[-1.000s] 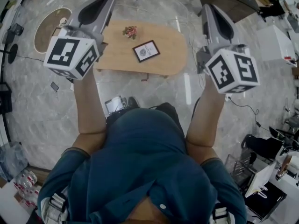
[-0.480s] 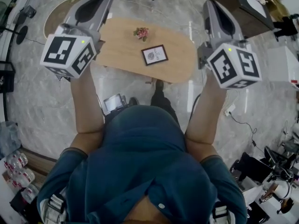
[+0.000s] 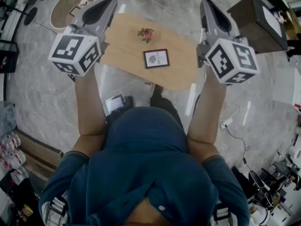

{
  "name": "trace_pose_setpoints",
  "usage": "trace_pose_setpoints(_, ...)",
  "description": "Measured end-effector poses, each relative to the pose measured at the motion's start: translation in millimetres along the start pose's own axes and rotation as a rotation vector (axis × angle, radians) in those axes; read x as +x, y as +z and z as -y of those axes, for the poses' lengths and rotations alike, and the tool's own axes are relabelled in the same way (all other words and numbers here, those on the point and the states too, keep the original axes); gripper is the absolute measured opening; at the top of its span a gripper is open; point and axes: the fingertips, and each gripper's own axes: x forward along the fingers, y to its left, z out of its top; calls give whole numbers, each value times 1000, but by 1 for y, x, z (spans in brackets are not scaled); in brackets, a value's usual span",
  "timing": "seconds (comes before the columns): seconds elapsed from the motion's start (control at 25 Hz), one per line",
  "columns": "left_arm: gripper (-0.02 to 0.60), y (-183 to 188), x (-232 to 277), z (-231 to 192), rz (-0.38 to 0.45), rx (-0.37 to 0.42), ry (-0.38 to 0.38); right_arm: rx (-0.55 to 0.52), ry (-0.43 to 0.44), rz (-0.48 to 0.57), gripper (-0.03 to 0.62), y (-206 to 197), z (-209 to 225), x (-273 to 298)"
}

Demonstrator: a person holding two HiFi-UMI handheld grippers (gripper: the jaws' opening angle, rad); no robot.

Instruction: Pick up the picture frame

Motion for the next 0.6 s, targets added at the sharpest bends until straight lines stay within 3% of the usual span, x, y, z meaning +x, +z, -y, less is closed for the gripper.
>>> trace_pose_setpoints(0.6, 0, -162, 80, 9, -274, -188, 44, 137, 66, -246, 12, -153, 72, 63)
